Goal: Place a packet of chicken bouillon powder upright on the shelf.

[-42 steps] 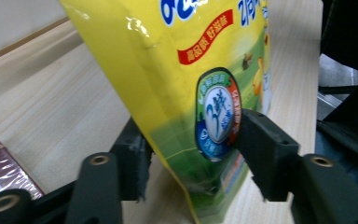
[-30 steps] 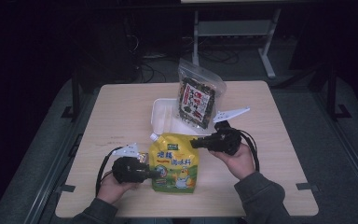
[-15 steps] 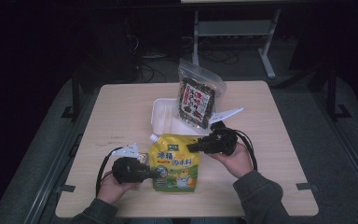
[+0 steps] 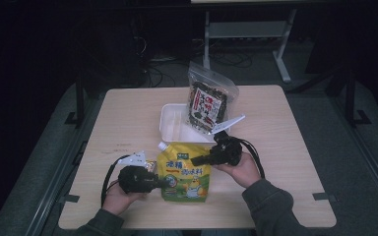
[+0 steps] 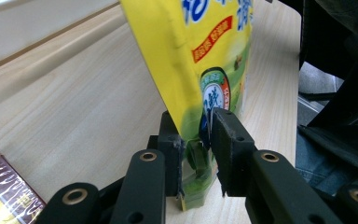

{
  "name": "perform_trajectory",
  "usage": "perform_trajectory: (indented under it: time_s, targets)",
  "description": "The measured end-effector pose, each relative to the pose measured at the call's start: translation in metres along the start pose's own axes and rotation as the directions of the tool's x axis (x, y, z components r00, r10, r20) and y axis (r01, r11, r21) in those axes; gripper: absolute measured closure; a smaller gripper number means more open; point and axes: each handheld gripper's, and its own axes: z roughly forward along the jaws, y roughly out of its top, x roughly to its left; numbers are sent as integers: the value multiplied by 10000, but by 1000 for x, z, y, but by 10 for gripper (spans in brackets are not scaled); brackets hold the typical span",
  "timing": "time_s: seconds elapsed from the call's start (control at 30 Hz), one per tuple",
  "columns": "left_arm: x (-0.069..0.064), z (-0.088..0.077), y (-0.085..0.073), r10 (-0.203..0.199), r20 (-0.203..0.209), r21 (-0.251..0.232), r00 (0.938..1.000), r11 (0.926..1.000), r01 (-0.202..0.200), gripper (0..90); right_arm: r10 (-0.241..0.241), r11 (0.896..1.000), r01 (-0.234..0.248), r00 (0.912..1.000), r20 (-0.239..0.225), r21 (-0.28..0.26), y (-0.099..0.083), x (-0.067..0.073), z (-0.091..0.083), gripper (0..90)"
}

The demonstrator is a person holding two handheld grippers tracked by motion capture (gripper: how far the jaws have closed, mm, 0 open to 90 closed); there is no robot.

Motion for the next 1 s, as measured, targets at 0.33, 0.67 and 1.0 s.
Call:
perform_trajectory:
  time_s: [0.33, 0.67, 1.0]
  targets:
    - [-1, 0, 0, 6, 19, -8, 10000, 10000, -6, 686, -63, 9998, 64, 10000, -32, 180, 0, 7, -2, 888]
    - [0, -3, 0, -16, 213, -131, 9998, 9999, 18, 780, -206, 9993, 203, 9997, 97, 316, 2, 11, -3, 856]
    - [-3, -3, 1, 141, 318, -142, 9994, 9998, -136, 795, -636, 9964, 615, 9974, 346, 586, 28, 21, -14, 673]
